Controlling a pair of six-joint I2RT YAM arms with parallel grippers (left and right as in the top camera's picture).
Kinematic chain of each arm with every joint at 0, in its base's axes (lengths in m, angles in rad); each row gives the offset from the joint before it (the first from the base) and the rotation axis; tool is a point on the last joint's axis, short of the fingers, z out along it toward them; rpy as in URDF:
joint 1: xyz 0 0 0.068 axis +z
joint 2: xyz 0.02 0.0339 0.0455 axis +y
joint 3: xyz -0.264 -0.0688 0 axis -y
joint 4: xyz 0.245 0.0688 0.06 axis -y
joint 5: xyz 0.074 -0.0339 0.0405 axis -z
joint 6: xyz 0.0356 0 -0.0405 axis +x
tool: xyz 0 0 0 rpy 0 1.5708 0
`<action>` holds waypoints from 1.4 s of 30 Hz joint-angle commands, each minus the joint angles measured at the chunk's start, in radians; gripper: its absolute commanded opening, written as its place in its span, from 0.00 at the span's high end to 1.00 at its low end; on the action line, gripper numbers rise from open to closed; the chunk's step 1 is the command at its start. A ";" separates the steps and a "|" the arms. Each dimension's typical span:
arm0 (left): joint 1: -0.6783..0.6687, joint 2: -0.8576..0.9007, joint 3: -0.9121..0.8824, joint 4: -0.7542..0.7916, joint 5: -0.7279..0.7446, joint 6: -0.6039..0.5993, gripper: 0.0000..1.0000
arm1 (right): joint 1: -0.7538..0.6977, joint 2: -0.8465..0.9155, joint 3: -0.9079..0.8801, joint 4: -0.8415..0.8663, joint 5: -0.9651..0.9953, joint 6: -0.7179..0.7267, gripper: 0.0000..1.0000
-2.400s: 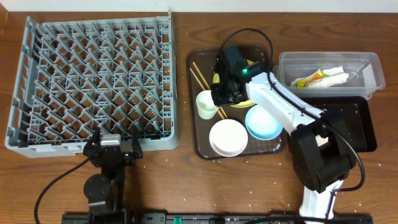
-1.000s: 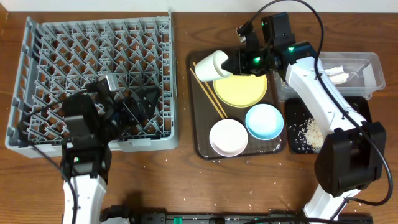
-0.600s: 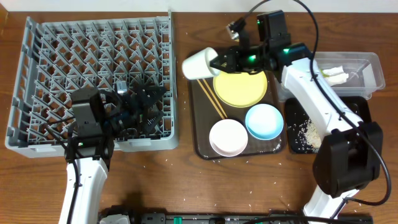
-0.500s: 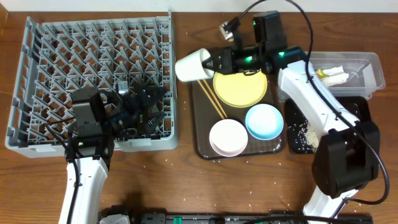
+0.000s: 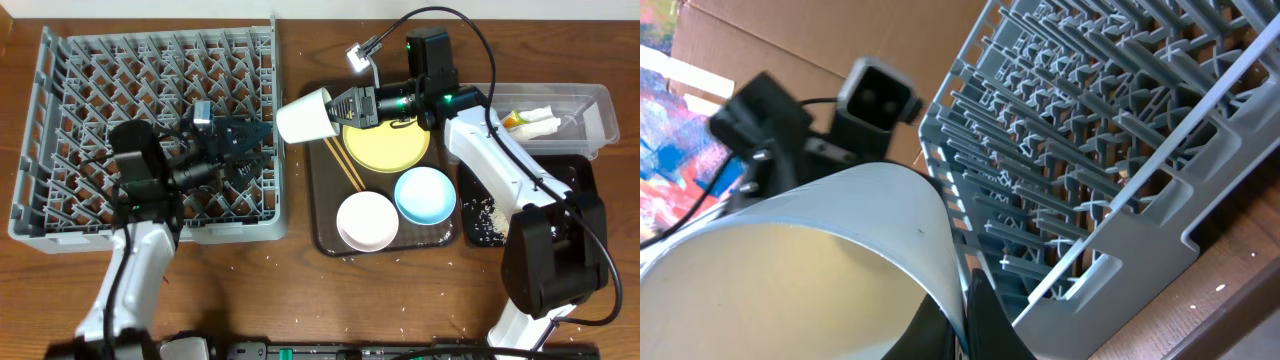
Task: Sort waste into correct bins and load items into the dishwasher
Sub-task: 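Move the cup left toward the left gripper raised over the rack, then grasp the cup with the left gripper and release the right gripper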
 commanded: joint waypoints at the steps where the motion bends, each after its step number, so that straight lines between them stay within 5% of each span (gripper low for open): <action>1: 0.000 0.068 0.010 0.103 0.095 -0.073 0.05 | 0.011 -0.012 -0.005 -0.004 -0.018 -0.007 0.99; 6: -0.023 0.097 0.010 0.200 0.101 -0.116 0.05 | 0.056 -0.012 -0.010 0.000 0.027 -0.008 0.99; 27: -0.023 0.097 0.010 0.198 0.184 -0.135 0.06 | 0.189 0.043 -0.013 0.043 0.106 0.006 0.99; 38: -0.023 0.097 0.010 0.199 0.183 -0.135 0.46 | 0.186 0.054 -0.014 0.048 0.085 0.013 0.99; 40: -0.023 0.097 0.010 0.199 0.183 -0.135 0.47 | 0.186 0.054 -0.014 0.048 0.085 0.013 0.91; 42: -0.023 0.097 0.010 0.199 0.183 -0.134 0.50 | 0.184 0.054 -0.014 0.048 0.085 0.012 0.67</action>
